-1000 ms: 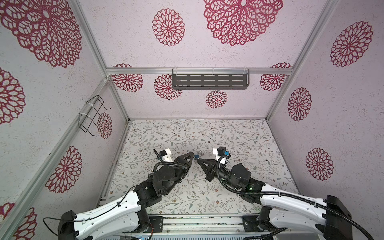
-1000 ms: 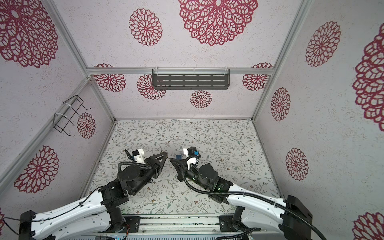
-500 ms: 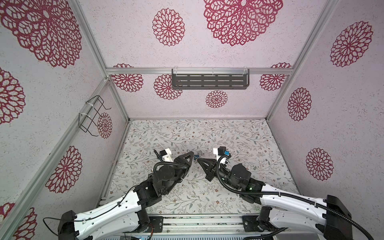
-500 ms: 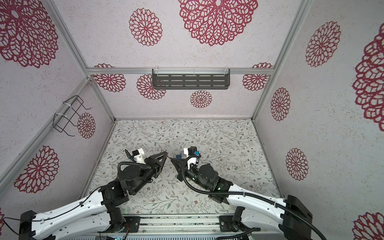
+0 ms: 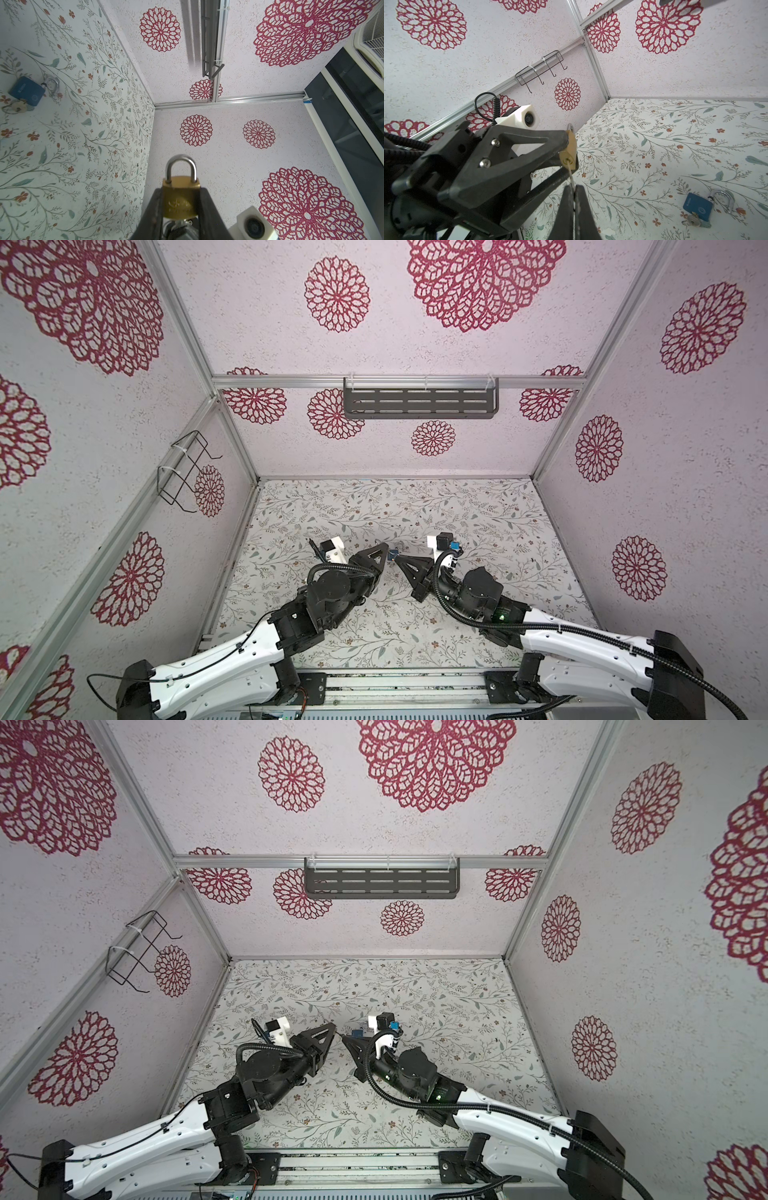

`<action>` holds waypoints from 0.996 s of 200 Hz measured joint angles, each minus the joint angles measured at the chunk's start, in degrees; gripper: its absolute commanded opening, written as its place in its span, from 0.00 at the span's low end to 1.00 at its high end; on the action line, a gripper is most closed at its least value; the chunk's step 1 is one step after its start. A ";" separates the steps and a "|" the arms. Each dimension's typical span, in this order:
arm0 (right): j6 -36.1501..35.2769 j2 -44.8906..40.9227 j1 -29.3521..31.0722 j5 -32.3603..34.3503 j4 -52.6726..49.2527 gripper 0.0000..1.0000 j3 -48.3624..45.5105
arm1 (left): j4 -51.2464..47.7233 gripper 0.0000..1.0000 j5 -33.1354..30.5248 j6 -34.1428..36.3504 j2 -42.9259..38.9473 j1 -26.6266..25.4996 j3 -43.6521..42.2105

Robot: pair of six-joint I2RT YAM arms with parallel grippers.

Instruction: Unlock with the key

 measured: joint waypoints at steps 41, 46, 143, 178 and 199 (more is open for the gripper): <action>0.02 -0.04 0.00 0.48 0.28 0.00 0.00 | 0.24 0.00 0.04 -0.04 0.00 0.02 0.00; 0.02 -0.04 0.00 0.57 0.28 0.00 0.00 | 0.24 0.00 0.07 -0.04 0.00 0.02 0.00; 0.09 0.04 0.15 2.32 -2.34 0.00 1.09 | 0.26 0.00 -0.07 0.46 0.79 0.02 0.02; 0.79 1.07 0.15 2.95 -2.60 0.00 1.70 | -0.20 0.00 -1.36 1.38 2.27 0.07 1.01; 2.25 2.08 0.15 2.60 -2.29 0.00 2.36 | -0.13 0.00 -2.49 1.73 2.75 0.04 1.31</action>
